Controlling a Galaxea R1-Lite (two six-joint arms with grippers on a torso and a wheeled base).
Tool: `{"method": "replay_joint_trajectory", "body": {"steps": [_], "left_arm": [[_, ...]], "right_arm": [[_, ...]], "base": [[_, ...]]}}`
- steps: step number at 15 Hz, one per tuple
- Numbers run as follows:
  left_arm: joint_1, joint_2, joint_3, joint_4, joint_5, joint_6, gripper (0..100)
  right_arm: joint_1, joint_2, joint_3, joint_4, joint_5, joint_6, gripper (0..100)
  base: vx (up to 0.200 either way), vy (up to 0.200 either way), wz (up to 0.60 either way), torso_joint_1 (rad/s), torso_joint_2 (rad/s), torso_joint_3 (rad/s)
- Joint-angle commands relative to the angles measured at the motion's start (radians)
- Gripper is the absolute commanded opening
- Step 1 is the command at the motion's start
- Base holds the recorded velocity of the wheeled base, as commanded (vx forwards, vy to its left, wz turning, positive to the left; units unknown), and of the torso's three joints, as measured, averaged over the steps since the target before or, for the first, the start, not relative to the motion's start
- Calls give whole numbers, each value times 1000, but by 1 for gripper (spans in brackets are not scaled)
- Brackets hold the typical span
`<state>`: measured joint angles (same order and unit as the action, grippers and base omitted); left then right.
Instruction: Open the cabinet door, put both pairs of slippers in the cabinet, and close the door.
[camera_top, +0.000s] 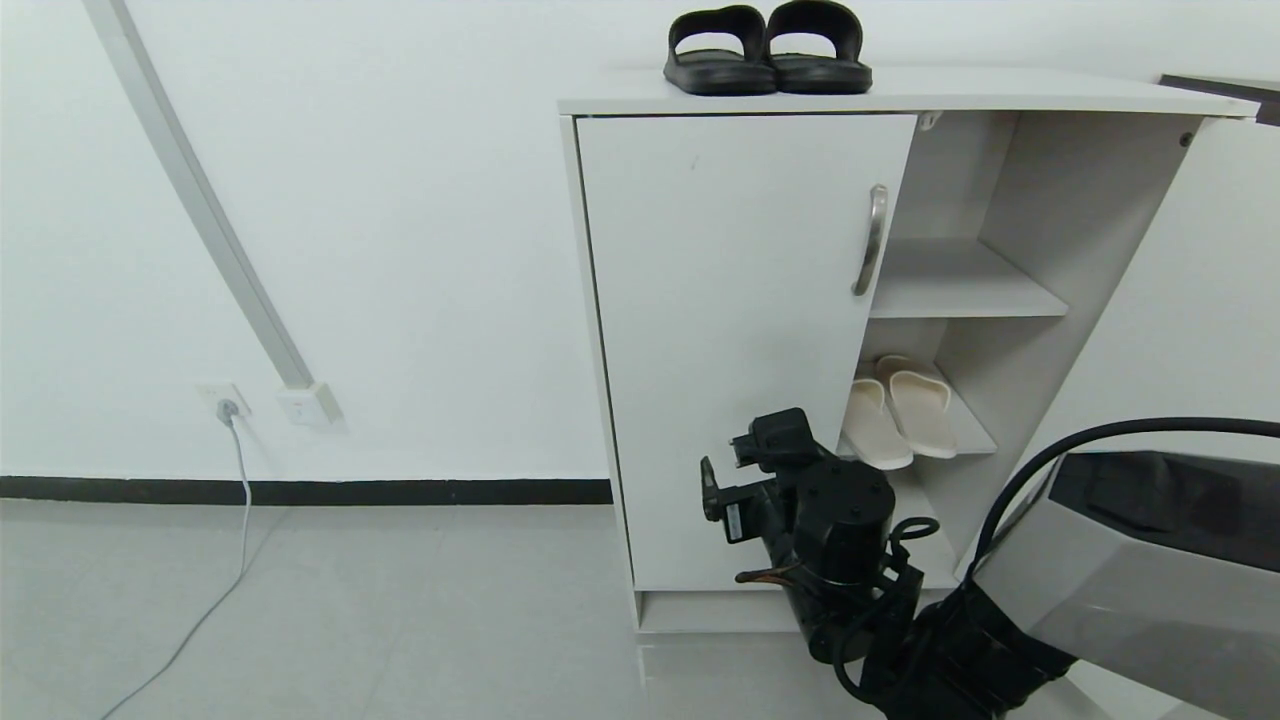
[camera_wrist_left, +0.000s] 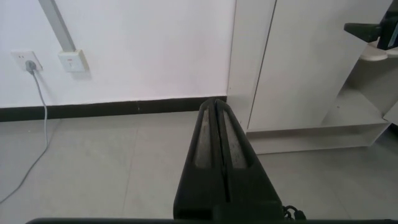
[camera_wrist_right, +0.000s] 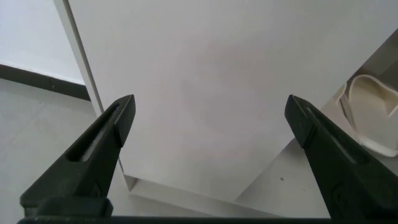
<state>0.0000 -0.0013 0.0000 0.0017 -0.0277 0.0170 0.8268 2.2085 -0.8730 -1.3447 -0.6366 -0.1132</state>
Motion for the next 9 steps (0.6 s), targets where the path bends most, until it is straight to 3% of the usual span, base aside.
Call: {"method": "replay_joint_trajectory", "body": {"steps": [1, 6, 9], "left_arm": [[0, 1, 0, 0, 0, 0, 0], [0, 1, 0, 0, 0, 0, 0], [0, 1, 0, 0, 0, 0, 0]], "right_arm": [[0, 5, 0, -1, 0, 0, 100], [3, -6, -20, -50, 2, -17, 100], [6, -9, -20, -76, 2, -29, 100]], "base": [[0, 0, 0, 0, 0, 0], [0, 0, 0, 0, -11, -9], [0, 0, 0, 9, -186, -289]]}}
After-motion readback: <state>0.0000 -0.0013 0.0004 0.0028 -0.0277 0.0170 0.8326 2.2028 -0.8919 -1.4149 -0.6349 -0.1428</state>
